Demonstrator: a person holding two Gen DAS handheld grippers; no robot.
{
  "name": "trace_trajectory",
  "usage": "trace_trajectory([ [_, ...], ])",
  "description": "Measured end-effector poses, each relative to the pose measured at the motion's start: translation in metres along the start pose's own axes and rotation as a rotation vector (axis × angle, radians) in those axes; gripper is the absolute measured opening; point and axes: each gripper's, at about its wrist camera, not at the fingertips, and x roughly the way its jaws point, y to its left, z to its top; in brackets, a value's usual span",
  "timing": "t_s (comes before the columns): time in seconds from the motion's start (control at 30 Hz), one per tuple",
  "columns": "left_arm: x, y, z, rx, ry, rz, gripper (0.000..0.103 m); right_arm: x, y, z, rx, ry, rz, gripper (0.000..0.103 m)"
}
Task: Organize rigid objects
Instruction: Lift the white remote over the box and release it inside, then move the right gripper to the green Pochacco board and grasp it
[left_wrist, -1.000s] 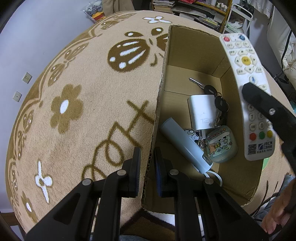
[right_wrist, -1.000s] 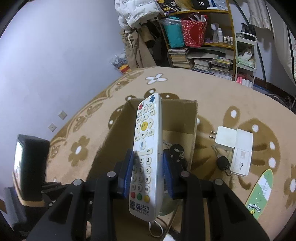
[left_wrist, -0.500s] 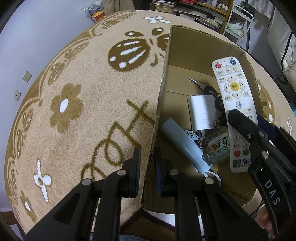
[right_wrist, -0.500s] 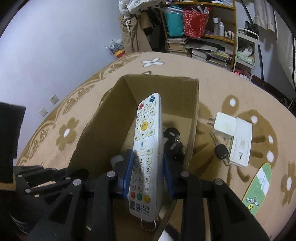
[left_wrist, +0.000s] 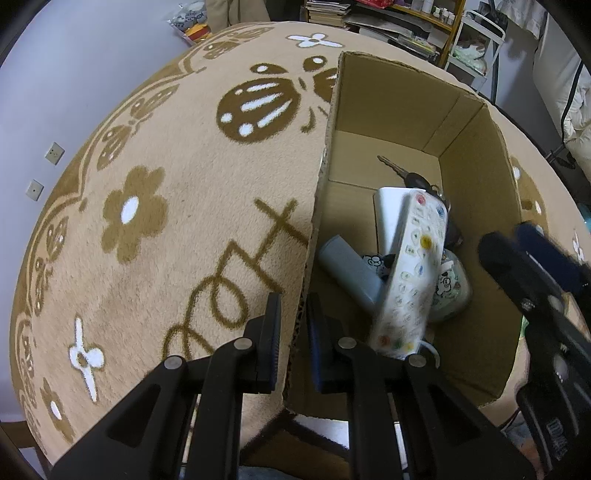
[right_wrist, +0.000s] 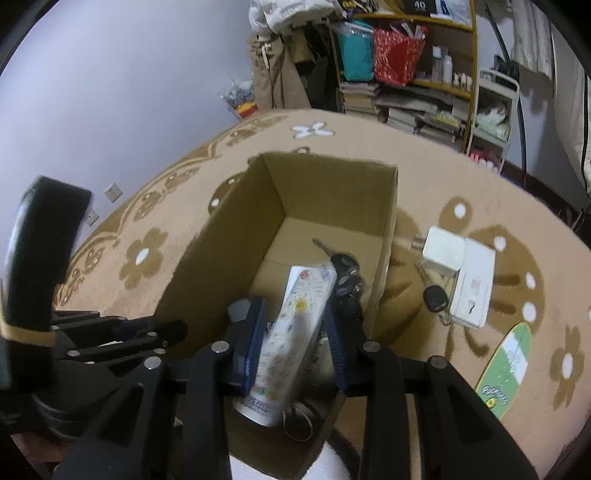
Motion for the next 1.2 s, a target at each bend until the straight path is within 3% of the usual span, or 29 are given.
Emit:
trace_trajectory([
  [0.03, 0.0, 0.0, 0.0, -0.001, 0.002, -0.003, 0.014, -0.004, -0.001, 0.001, 0.002, -0.017, -0.017, 0.069],
  [0.07, 0.0, 0.001, 0.0, -0.003, 0.001, -0.003, 0.014, -0.011, -0.004, 0.001, 0.006, -0.048, -0.042, 0.08],
  [0.33, 0.0, -0.001, 0.0, 0.0, 0.002, 0.003, 0.014, -0.03, -0.042, 0.008, 0.067, -0.103, -0.17, 0.1],
  [0.7, 0.0, -0.001, 0.0, -0.001, 0.002, 0.001, 0.014, -0.018, -0.121, -0.006, 0.242, -0.031, -0.301, 0.101],
  [1.03, 0.001, -0.001, -0.001, 0.003, 0.001, 0.009, 0.014, 0.005, -0.168, -0.031, 0.383, 0.11, -0.386, 0.101],
  [1.2, 0.002, -0.001, -0.001, 0.003, 0.004, 0.012, 0.014, 0.023, -0.179, -0.045, 0.409, 0.232, -0.437, 0.097],
])
